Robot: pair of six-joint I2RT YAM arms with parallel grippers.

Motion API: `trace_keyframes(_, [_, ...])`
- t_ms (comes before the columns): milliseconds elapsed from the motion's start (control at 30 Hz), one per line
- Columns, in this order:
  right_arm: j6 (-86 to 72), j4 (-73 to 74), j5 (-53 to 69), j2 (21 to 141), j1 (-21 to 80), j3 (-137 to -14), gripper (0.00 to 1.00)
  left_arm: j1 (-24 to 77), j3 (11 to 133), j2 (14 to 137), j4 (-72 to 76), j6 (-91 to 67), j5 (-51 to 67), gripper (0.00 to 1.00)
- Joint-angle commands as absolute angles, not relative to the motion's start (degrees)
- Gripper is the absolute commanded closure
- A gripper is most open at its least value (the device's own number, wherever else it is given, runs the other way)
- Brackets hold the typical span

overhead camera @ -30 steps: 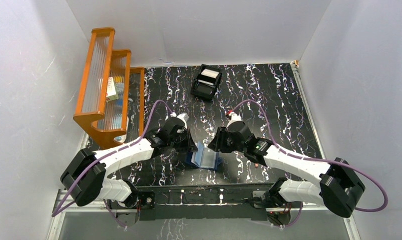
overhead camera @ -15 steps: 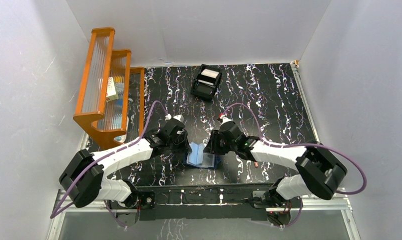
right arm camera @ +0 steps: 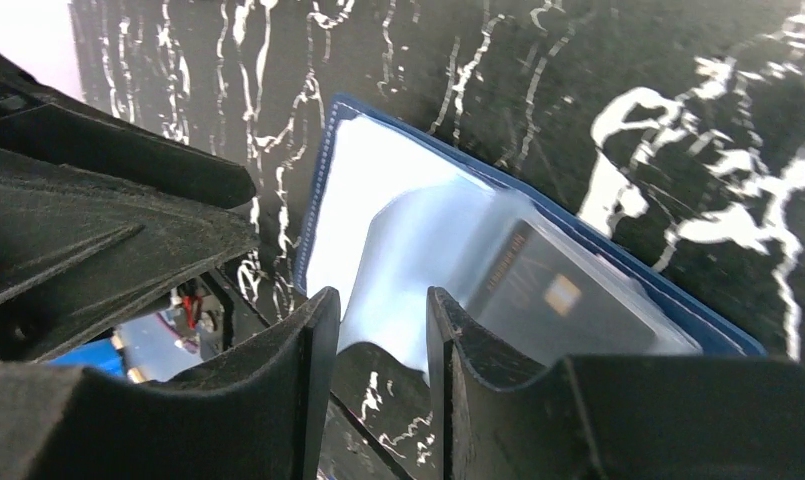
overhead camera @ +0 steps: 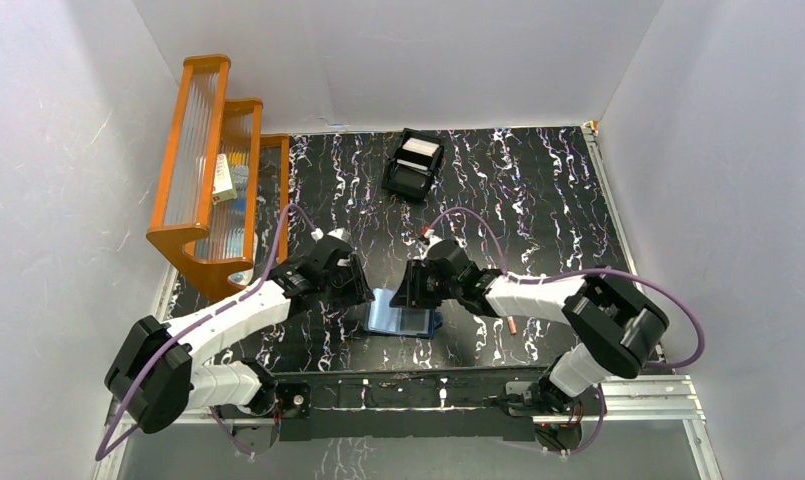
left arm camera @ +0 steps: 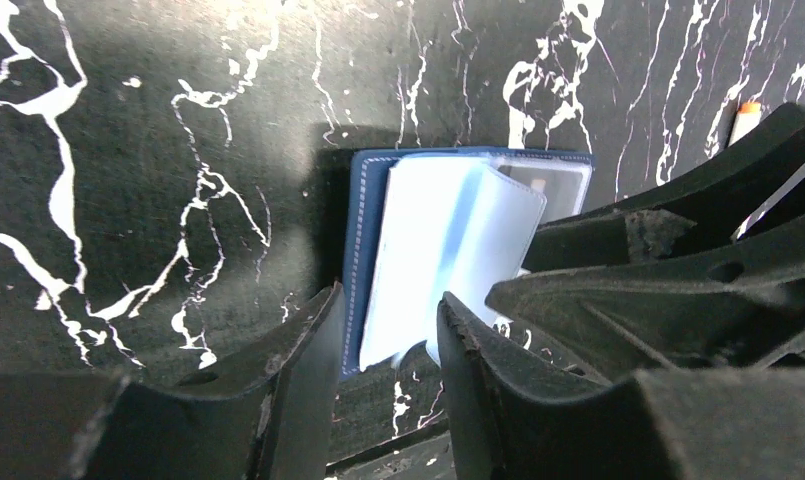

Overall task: Put the credit cards into the card holder
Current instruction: Turn over the card slot in the card holder, then move the storage box to the center of the board.

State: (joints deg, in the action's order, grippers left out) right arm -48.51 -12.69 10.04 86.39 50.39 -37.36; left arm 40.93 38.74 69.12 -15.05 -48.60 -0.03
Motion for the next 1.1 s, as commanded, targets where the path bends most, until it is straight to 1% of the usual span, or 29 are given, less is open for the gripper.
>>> trace_keyframes(0, [-51.3, -22.3, 16.3, 89.4, 50.7, -40.2, 0.54, 38.5, 38.1, 66.0, -16.2, -47.5, 2.5, 0.61])
trace_keyframes(200, [-50.1, -23.4, 17.6, 91.8, 50.7, -42.5, 0.51, 37.5, 37.6, 64.3, -16.1, -46.6, 3.7, 0.57])
trace_keyframes(300, [-49.1, -21.0, 16.8, 91.8, 50.6, -44.0, 0.51, 37.4, 37.3, 63.5, -15.3, -46.1, 4.2, 0.56])
trace_keyframes(500, [-42.0, -13.3, 14.9, 89.2, 49.4, -46.9, 0.49, 37.4, 38.4, 63.2, -15.3, -44.6, 4.6, 0.55])
trace_keyframes(600, [-37.5, -6.7, 9.9, 86.6, 47.1, -49.9, 0.48, 37.4, 39.2, 63.1, -15.8, -43.3, 4.0, 0.55])
trace_keyframes(800, [-33.0, 5.4, -7.5, 87.0, 41.0, -61.3, 0.48, 37.4, 40.7, 62.7, -16.3, -40.1, 4.1, 0.55])
trace_keyframes(900, [-32.0, 7.2, -12.0, 90.5, 36.6, -66.8, 0.47, 37.4, 41.0, 61.9, -16.9, -38.0, 4.8, 0.54])
trace_keyframes(1067, [-32.0, 12.0, -16.1, 101.4, 31.5, -79.2, 0.47, 37.4, 41.9, 60.6, -19.5, -34.8, 6.0, 0.53])
